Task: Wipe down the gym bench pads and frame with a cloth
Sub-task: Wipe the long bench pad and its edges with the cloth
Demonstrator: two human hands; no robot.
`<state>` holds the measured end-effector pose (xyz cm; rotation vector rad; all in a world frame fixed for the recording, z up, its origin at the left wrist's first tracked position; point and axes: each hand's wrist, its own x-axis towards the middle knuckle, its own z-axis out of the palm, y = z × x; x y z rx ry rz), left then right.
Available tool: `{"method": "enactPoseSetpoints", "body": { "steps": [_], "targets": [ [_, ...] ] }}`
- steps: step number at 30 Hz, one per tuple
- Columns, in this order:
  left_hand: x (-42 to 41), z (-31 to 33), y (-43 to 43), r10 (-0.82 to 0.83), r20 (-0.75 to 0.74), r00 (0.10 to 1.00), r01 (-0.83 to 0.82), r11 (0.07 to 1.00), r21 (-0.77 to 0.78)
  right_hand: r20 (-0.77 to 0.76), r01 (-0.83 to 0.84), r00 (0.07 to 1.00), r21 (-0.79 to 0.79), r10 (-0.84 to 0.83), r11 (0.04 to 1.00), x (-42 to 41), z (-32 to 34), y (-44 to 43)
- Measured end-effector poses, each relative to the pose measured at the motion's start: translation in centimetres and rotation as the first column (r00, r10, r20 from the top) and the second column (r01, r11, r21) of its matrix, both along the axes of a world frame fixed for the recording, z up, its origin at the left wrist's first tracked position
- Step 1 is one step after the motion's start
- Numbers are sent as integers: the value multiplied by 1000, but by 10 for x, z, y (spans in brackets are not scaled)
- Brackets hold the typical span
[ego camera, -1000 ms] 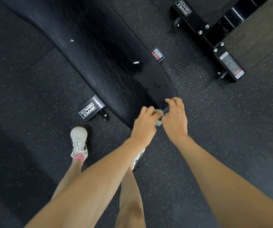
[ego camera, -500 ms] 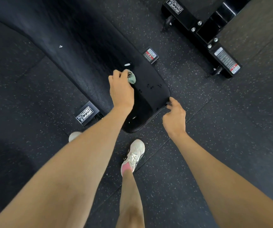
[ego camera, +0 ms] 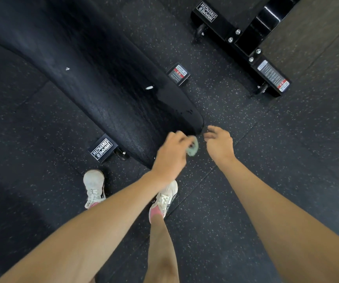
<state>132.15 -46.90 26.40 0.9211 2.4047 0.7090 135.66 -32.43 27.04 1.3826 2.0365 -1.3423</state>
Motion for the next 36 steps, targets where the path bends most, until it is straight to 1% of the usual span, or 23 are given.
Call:
{"method": "enactPoseSetpoints", "body": {
  "steps": [2,3,4,5,7,10,12,14,17,20,21,23,25,26,27,28,29,31,32,34,36],
  "targets": [
    [-32,2,0,259,-61,964,-258,966,35,4,12,1000,-35,-12,999,-1,0,1],
    [-52,4,3,355,-81,931,-353,935,40,0,17,1000,-47,-17,999,-2,0,1],
    [-72,5,8,415,-108,903,-415,909,27,-6,29,1000,-58,-29,998,-4,0,0],
    [-91,6,13,445,-142,884,-448,894,8,-12,47,999,-70,-48,996,-6,-1,-1],
    [-114,2,21,452,-196,870,-466,884,-30,-25,66,997,-86,-69,994,-9,0,-3],
    [-113,-11,26,430,-201,880,-453,887,-88,-30,71,997,-110,-75,991,-11,2,-7],
    [-97,-14,28,400,-195,896,-421,904,-79,-28,105,994,-119,-109,987,-11,1,-8],
    [-80,-13,31,334,-172,927,-349,935,-65,-26,177,983,-136,-182,975,-12,-1,-7],
    [-58,-12,33,220,-143,965,-230,971,-62,11,334,940,-243,-342,911,-12,2,1],
    [-39,-12,35,126,-120,985,-137,987,-83,42,400,910,-353,-413,846,-12,7,9],
    [-34,-10,36,66,-101,993,-75,993,-93,46,402,908,-368,-415,838,-12,7,10],
    [-24,-5,37,-124,-47,991,118,986,-118,48,412,904,-370,-426,833,-15,6,11],
    [-21,-3,35,-316,5,949,314,941,-126,51,451,882,-377,-468,809,-17,2,12],
    [-24,-1,33,-358,4,934,356,928,-108,55,468,873,-380,-485,798,-17,1,12],
    [-32,1,31,-351,-16,936,348,933,-93,61,475,869,-381,-491,793,-18,0,12],
    [-44,4,28,-297,-43,954,293,952,-83,64,479,867,-385,-495,789,-18,-1,12],
    [-59,6,27,-202,-78,976,197,978,-68,67,487,862,-390,-503,782,-17,-2,13],
    [-98,10,26,33,-174,984,-42,998,-48,69,513,843,-401,-534,759,-17,-4,13],
    [-120,10,28,133,-215,967,-149,987,-63,69,527,832,-410,-551,744,-17,-5,14],
    [-158,7,35,259,-265,929,-300,945,-129,73,554,810,-425,-583,716,-16,-6,14],
    [-173,1,45,289,-288,913,-355,911,-212,76,570,794,-434,-603,697,-15,-7,13]
  ]
}}
